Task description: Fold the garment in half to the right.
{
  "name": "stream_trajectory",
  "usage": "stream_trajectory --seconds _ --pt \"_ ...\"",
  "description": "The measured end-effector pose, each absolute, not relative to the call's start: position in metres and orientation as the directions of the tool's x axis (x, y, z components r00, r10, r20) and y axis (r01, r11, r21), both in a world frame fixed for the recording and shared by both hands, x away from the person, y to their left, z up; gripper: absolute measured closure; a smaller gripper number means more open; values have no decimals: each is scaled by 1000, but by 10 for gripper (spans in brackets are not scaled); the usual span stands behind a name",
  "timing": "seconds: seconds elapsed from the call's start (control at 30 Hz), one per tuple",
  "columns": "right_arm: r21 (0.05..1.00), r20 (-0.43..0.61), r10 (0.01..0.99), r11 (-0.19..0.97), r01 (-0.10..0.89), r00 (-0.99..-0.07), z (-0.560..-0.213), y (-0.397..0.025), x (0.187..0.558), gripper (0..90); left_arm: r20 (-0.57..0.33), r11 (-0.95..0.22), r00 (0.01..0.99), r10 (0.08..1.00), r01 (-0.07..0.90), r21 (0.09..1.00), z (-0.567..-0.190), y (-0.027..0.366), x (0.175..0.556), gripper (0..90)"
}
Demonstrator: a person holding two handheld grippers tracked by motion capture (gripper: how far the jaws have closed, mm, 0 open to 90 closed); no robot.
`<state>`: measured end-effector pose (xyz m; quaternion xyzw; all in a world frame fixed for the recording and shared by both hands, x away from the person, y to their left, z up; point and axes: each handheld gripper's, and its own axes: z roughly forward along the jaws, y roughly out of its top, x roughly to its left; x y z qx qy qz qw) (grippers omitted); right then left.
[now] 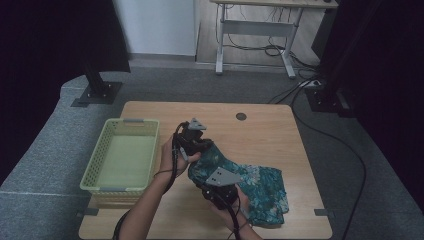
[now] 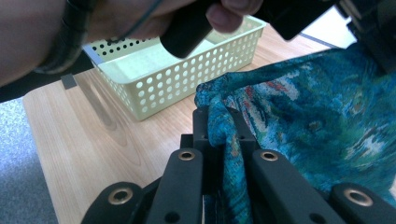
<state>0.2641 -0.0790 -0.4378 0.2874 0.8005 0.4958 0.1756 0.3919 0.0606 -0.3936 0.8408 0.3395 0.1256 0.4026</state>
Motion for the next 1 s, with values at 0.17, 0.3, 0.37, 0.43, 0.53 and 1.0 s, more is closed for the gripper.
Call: stream_trajectory --seconds 0.17,0.3,0.37,0.43,0.53,1.0 --pt "885 50 633 331 329 -773 -450 -80 265 847 -67 -440 738 672 470 765 -396 63 389 854" --pt "894 54 630 316 319 -775 -447 -67 267 847 -67 -426 733 677 465 776 -386 68 393 855" --pt "900 44 630 312 305 -775 -441 -60 270 847 -52 -437 733 678 460 773 -381 69 394 855" --pt "905 51 631 299 303 -774 -437 -55 274 847 -51 -433 729 683 460 775 -378 71 395 855" --pt "907 58 634 290 306 -771 -437 -51 276 847 -49 -434 727 684 460 775 -379 74 395 855" --pt "928 31 630 271 257 -776 -420 -38 271 847 -43 -408 722 691 438 801 -362 86 389 856"
